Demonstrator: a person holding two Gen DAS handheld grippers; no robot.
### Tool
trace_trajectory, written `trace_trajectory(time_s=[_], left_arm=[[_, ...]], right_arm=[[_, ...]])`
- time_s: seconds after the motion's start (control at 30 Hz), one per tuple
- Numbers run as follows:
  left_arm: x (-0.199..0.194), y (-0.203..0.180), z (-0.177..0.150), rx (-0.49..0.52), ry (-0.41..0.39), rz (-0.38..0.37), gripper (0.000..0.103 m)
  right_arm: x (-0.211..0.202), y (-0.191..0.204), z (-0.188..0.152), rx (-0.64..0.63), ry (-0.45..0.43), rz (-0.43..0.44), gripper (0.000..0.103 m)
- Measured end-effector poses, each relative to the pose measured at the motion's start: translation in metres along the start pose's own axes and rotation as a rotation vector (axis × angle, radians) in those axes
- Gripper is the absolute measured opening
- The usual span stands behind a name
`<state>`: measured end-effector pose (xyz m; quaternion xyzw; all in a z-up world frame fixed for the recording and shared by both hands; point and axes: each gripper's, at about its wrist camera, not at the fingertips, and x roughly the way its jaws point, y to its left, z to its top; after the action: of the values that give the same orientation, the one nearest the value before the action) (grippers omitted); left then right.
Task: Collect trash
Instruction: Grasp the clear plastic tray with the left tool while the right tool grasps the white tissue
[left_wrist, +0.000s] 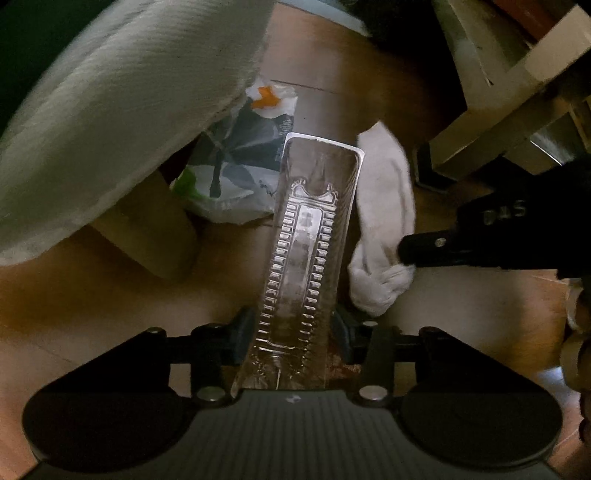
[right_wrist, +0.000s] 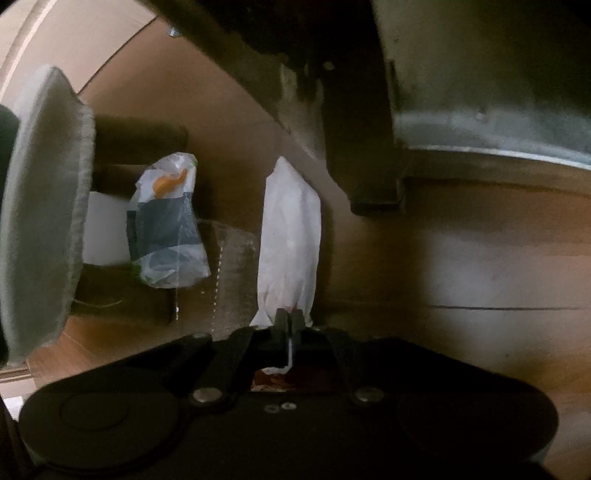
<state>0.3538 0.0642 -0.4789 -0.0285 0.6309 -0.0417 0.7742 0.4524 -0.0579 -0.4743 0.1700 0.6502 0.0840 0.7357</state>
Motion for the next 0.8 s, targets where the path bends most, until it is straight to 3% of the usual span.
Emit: trace_trajectory(time_s=[0.17, 0.37, 0.6, 0.8], left_arm=[[-0.014, 0.007, -0.005, -0.002, 0.023, 0.002, 0.042], [-0.047, 0.005, -0.014, 0.081, 0.034, 0.012, 0.042], [-0.117, -0.017, -0.022, 0.221, -0.014, -0.003, 0.041], [-0.200, -0.035, -0.023, 0.290, -0.074, -0.044, 0.041]], right_arm=[[-0.023, -0.002, -0.004, -0.027, -0.019, 0.015, 0.000], [-0.066, -0.005, -0.022, -0.039, -0.032, 0.026, 0.000], [-0.143, -0.001, -0.049, -0.055, -0.072, 0.033, 0.000], [-0.226, 0.008, -0.076, -0.085, -0.131, 0.072, 0.000]])
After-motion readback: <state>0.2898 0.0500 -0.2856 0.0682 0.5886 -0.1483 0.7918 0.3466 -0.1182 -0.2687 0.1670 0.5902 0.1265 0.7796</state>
